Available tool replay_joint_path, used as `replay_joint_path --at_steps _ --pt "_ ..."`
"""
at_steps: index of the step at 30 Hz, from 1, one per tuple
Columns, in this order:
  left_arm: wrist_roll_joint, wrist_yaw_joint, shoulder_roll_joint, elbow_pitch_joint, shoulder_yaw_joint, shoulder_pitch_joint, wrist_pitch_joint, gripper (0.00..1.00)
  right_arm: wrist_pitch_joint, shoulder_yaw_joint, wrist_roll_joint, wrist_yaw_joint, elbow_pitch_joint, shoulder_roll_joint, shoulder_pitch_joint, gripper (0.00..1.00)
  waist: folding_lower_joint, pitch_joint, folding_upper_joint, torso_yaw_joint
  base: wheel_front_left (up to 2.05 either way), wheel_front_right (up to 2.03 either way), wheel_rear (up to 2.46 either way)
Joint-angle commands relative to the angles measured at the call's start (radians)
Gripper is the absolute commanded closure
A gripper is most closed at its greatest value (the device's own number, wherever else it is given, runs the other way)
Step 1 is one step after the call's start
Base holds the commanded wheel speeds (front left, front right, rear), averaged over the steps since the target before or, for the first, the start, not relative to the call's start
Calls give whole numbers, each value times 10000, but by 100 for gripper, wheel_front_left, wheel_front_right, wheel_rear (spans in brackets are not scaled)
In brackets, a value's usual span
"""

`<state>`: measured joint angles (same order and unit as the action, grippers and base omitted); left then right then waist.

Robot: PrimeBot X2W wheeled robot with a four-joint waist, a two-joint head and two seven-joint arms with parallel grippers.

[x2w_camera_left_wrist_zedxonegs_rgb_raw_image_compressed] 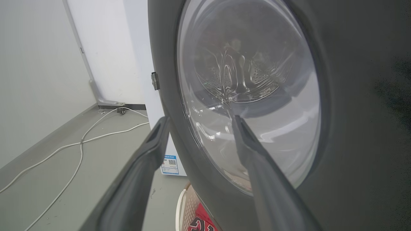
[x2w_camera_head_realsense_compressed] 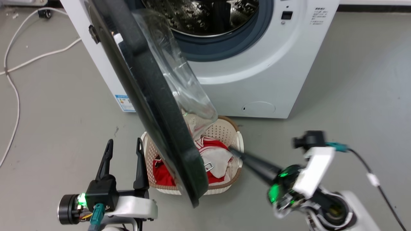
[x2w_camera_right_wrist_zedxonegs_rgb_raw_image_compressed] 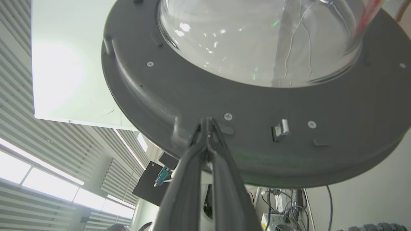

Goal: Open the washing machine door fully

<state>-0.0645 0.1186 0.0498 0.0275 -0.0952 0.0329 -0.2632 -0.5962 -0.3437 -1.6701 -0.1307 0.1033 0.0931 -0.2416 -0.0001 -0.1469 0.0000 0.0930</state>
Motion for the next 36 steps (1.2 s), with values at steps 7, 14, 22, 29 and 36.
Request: replay_joint_path --at_steps 7,14,22,29,36 --pt "47 -50 8 47 110 -416 -24 0 2216 1885 394 0 -551 -106 634 0 1 543 0 -263 0 0 0" --pt "94 -116 8 35 272 -650 -24 0 5724 2874 3498 0 -1630 391 1051 0 1 791 0 -368 0 0 0" --pt "129 -165 9 0 380 -859 -25 0 8610 2801 9740 1 -1647 1033 1590 0 1 962 0 -440 0 0 0" --pt "113 -174 8 -30 366 -841 -24 0 8609 3660 14755 1 -2407 -61 2446 0 1 931 0 -391 0 0 0" --pt "56 -140 9 -14 312 -845 -24 0 8613 3975 16209 3 -1985 -433 3444 0 1 950 0 -358 0 0 0"
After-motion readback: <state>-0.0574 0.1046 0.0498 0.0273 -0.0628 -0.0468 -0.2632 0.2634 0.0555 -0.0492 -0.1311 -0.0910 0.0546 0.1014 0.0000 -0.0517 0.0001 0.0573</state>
